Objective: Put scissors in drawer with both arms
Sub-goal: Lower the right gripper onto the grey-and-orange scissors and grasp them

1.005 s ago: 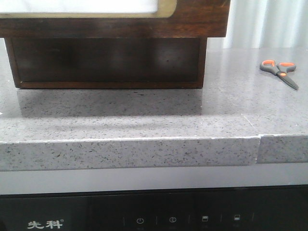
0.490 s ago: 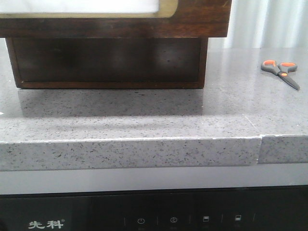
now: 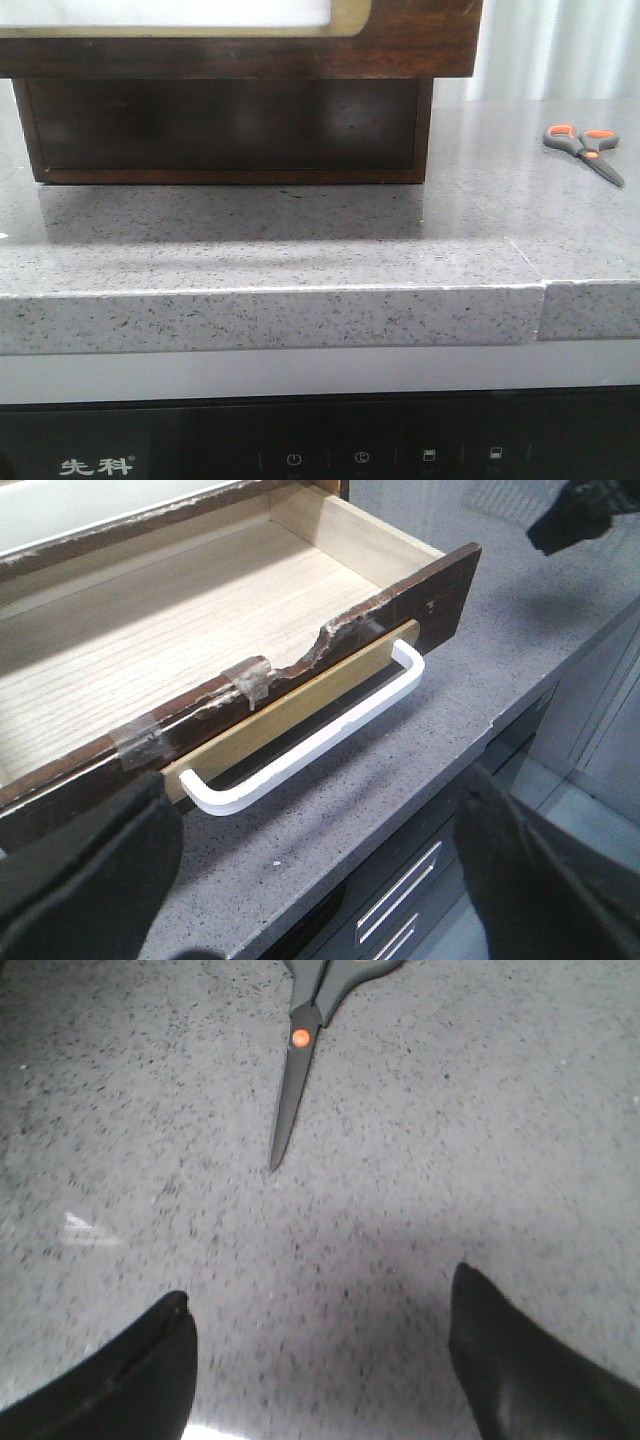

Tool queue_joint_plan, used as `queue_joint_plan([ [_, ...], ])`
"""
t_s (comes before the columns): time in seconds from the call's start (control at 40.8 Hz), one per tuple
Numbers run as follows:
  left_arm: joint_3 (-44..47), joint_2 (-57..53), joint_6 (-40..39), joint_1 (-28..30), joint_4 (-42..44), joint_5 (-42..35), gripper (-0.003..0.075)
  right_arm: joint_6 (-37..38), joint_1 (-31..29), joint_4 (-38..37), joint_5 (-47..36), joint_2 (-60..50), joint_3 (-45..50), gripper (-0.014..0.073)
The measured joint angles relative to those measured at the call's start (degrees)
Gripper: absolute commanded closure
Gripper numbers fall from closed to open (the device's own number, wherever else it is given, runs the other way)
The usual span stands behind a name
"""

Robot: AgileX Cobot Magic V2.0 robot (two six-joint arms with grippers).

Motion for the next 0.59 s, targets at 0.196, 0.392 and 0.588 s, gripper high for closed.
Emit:
queue_joint_plan([
  [0.196, 0.0, 0.0, 0.0, 0.0, 0.0, 0.0, 0.0175, 0.0, -0.38, -0.7, 0.65, 11.18, -7.97, 0.0044],
  [0.392, 0.0, 0.0, 0.0, 0.0, 0.0, 0.0, 0.0175, -0.11, -1.22, 1.0, 5.04, 22.16, -17.14, 0.0044],
  [0.588, 0.0, 0.0, 0.0, 0.0, 0.03, 0.0, 0.0175, -3.45, -2.56, 5.13, 11.61, 32.74, -26.82, 0.0044],
])
